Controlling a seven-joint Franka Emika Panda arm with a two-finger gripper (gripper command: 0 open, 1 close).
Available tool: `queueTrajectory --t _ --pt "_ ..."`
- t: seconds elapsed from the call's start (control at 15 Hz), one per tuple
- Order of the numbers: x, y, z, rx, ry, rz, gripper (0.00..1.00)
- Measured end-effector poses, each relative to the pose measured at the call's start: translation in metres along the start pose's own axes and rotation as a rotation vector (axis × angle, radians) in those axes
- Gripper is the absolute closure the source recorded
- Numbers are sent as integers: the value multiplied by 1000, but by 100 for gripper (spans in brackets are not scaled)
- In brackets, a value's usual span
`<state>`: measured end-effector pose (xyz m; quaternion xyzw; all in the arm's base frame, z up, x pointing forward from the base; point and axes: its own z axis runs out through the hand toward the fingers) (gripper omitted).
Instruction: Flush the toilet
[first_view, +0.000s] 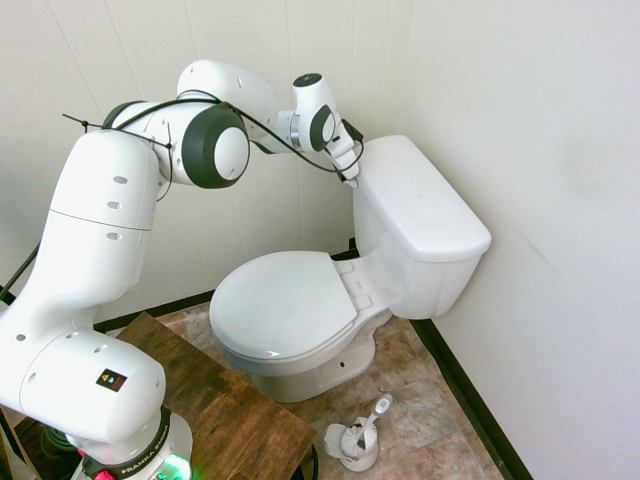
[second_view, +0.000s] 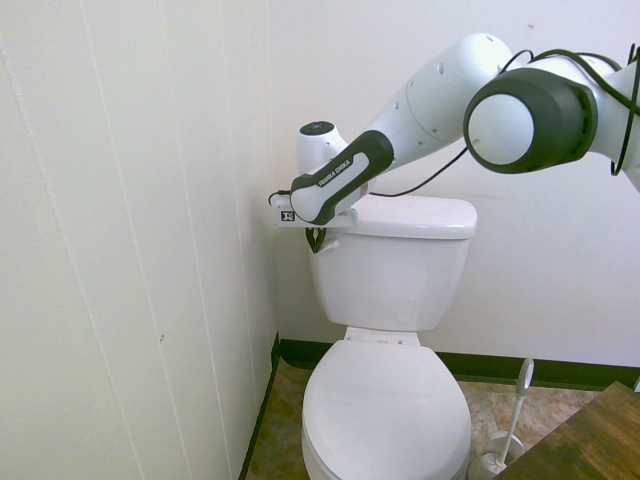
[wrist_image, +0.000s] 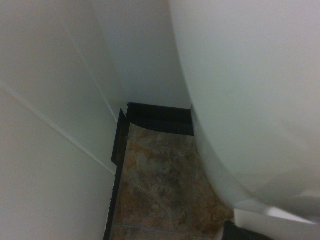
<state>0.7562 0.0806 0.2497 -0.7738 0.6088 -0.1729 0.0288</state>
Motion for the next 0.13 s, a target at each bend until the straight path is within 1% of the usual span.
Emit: queueTrajectory --t 0.13 --pt "-1 -3 7 -4 -3 4 100"
